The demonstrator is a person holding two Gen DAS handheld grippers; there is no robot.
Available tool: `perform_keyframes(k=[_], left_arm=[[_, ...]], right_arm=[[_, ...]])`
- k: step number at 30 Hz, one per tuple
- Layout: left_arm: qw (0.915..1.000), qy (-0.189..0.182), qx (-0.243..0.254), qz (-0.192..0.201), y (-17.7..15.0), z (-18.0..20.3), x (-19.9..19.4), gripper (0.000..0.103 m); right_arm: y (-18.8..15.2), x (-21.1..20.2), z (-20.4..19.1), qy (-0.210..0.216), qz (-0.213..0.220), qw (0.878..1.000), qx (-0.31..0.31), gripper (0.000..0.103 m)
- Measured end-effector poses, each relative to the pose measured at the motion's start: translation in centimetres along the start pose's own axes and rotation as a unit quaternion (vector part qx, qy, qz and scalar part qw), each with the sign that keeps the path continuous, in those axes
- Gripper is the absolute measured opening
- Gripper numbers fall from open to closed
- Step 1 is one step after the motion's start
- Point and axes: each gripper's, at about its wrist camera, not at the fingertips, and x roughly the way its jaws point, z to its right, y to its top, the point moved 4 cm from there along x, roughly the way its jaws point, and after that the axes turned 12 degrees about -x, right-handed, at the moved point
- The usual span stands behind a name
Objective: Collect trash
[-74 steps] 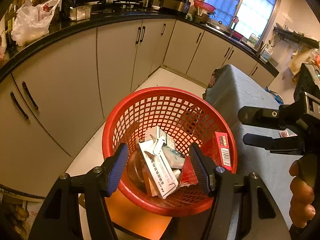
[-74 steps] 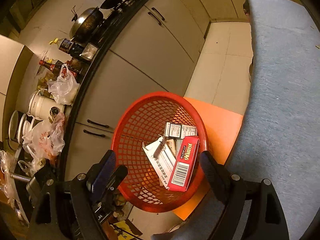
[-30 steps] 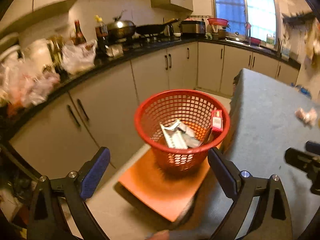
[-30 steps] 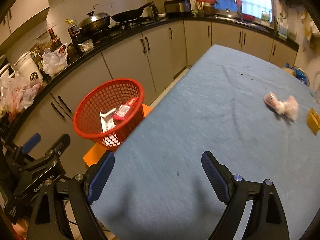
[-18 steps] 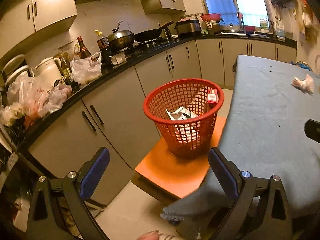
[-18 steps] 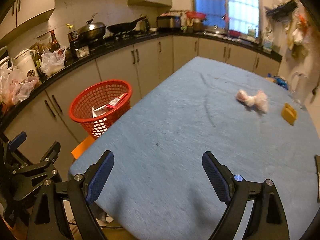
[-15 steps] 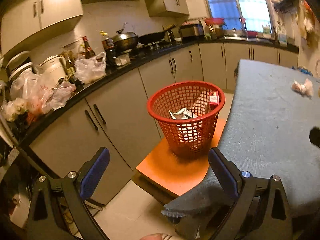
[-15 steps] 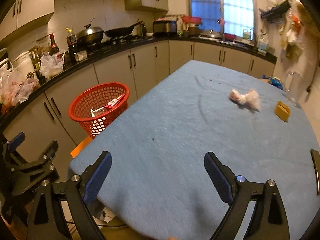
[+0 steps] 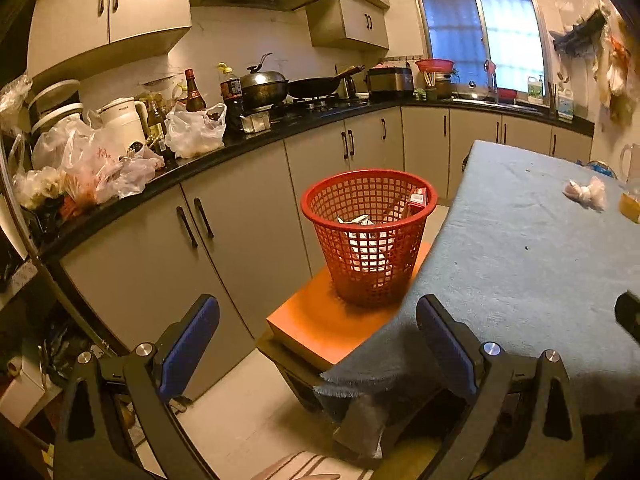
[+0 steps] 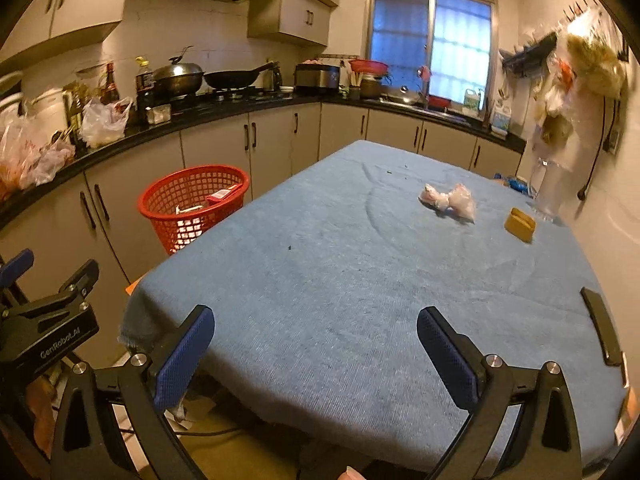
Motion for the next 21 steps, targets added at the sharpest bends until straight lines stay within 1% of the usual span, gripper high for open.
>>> perform_keyframes(k=[4,11,21], left_arm=[[1.0,-0.002,-0.005,0.0,0.0,-0.1,0.1,0.098],[0.9997,-0.008,-0.01,-0.02,-0.3,-0.1,0.9,0.098],[0.9997,-0.007,-0.011,-0.022,-0.6,0.0,1.0,0.098]], right_arm=[[-0.2,-0.2,-0.7,-0.007,0.004,1.0,-0.018,0.103],[-0.4,-0.1,-1.0,-0.005,0.0,1.0,-0.024,0.103],[-0.2,0.1,-1.3,-0.005,-0.004,1.0,-0.03,0.103]])
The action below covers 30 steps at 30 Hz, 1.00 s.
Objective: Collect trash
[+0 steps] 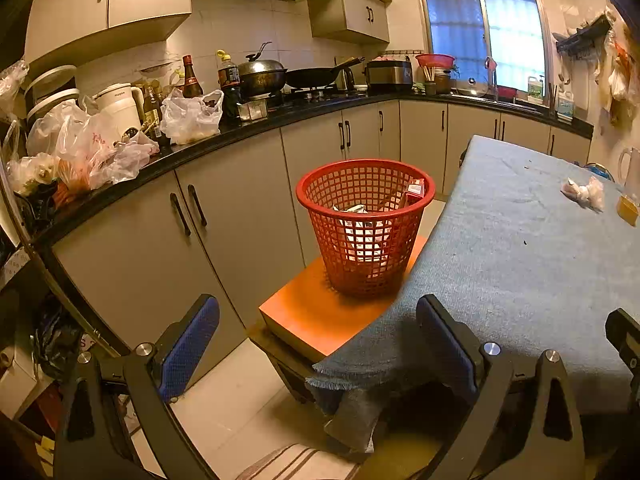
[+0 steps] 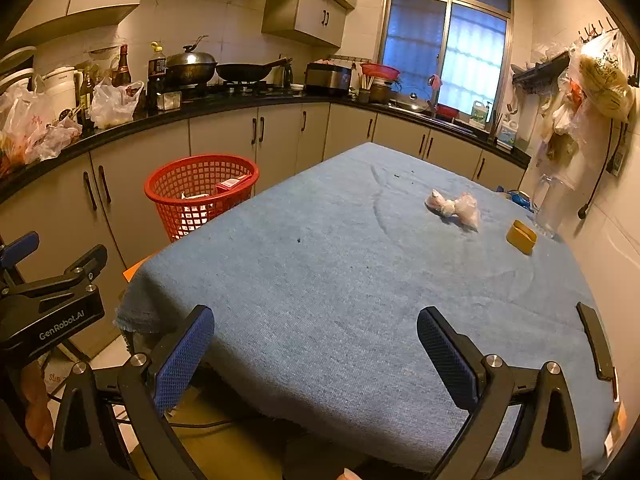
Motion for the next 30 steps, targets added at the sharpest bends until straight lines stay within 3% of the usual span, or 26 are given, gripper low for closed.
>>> perform_keyframes(k=[30], left_arm=[[1.0,-0.002,0.006,0.005,0.15,0.08,-0.29,0.098]], right_arm=[[-0.2,0.14,0.31,-0.001,-0.002,1.0,0.005,0.103]])
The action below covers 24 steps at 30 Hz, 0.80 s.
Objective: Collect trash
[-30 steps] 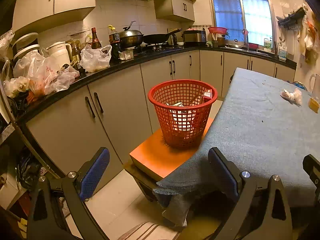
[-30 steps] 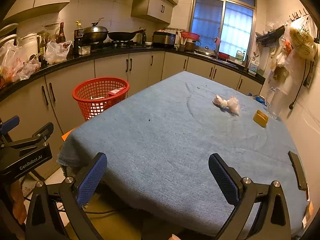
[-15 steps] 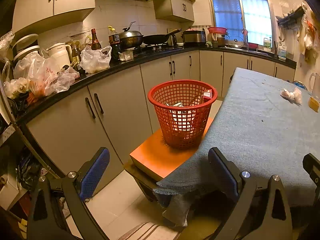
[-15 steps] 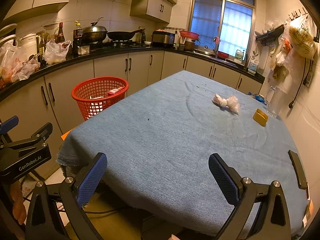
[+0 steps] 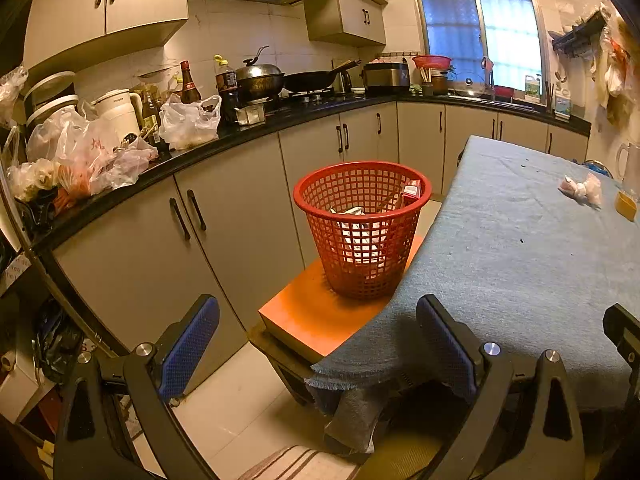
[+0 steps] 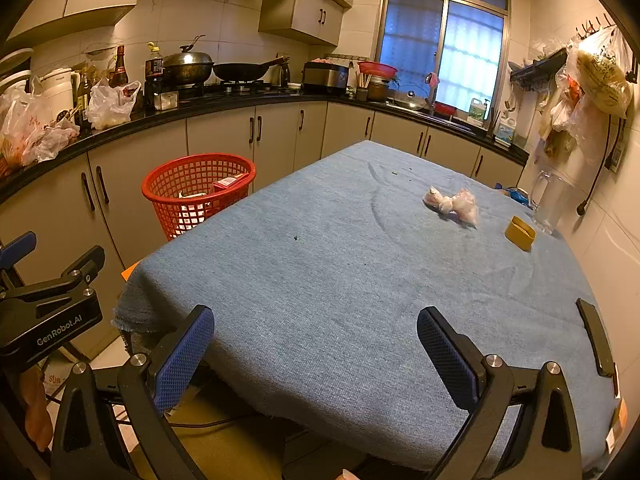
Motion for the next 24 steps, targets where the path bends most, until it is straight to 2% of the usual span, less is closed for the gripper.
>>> perform_keyframes(k=[24], left_arm=[[1.0,-0.001,0.0,0.0,-0.09,0.09,-0.13,0.098]], right_arm=[[-0.31,0.13,0.11,0.0,-0.004,1.0,0.001,0.103]])
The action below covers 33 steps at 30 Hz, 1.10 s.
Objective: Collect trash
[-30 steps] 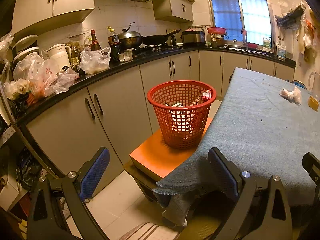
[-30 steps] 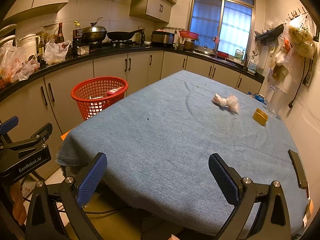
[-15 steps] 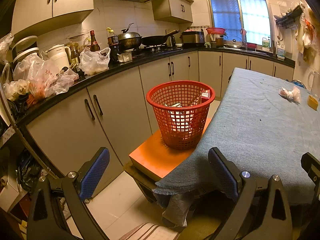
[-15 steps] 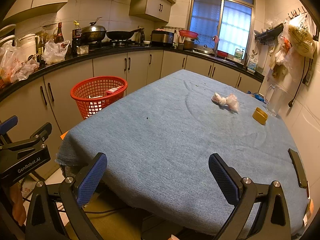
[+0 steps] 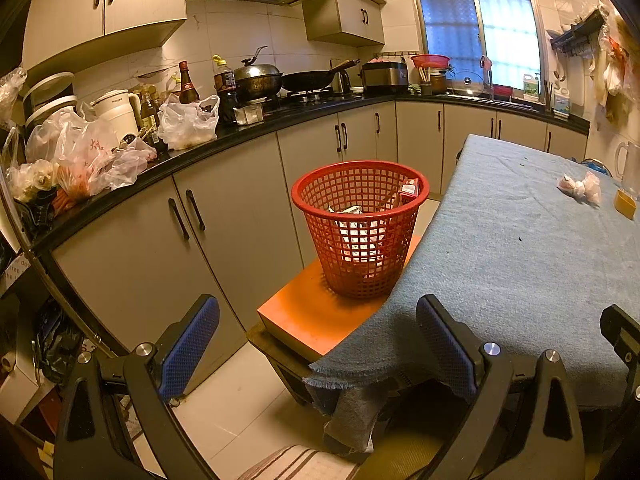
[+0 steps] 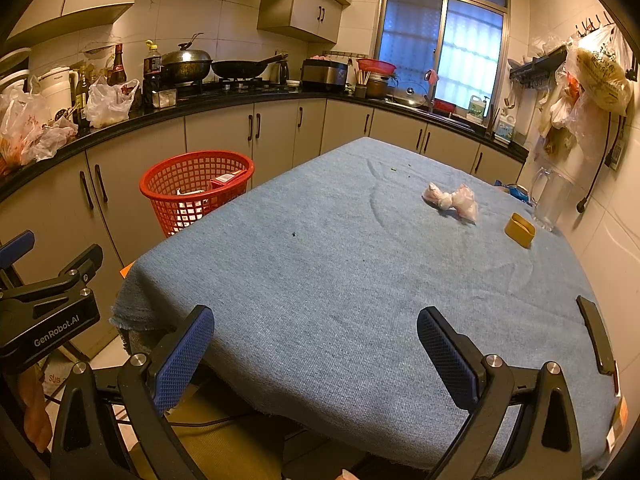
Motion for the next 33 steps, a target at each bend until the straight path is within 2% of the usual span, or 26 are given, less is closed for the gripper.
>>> perform_keyframes(k=[33], left_arm=[[0.9998,-0.006,0.016,0.001,0.6,1.2,0.5,0.098]], right_arm=[[-0.9,0.7,0.6,0.001,-0.007,1.0,0.005,0.103]])
